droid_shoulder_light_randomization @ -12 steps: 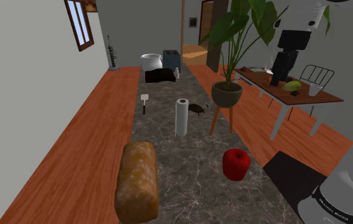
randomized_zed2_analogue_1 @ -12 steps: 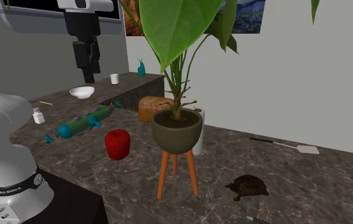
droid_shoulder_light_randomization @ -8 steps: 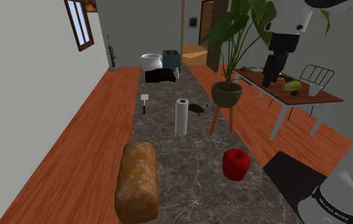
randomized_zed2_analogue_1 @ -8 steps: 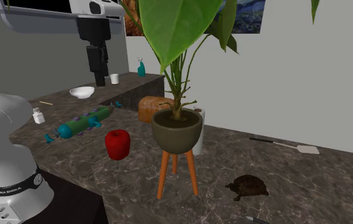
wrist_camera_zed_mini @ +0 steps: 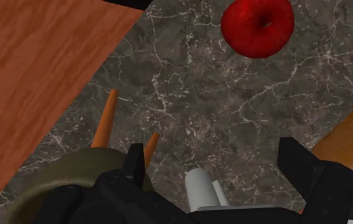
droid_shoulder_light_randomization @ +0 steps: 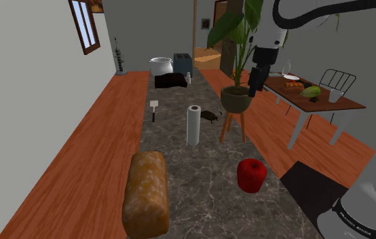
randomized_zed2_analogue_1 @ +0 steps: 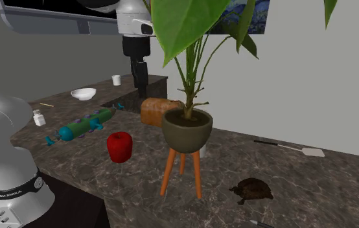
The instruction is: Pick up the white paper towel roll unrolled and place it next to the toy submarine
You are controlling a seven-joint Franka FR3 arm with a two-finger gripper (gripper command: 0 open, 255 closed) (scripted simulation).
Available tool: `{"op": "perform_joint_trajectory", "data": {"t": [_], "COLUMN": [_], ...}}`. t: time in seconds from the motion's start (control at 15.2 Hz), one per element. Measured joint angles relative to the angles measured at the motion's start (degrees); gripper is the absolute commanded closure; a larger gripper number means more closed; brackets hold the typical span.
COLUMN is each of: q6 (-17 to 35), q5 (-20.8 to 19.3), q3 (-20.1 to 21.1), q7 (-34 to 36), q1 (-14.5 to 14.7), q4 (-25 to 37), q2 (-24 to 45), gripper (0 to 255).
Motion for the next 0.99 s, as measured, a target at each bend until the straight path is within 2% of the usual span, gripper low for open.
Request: {"op": "perform_joint_trajectory", "data": {"t": [0.46, 0.99], "q6": [6.78, 11.0], "q5": [-0.71, -2.9], "q3": [1.68, 3.31], "q7": [-2.57, -5.38], "q1": [1.61, 3.22], "q4": [7.15, 20.71], "q2": [13.65, 31.02], "gripper": [0, 0]}}
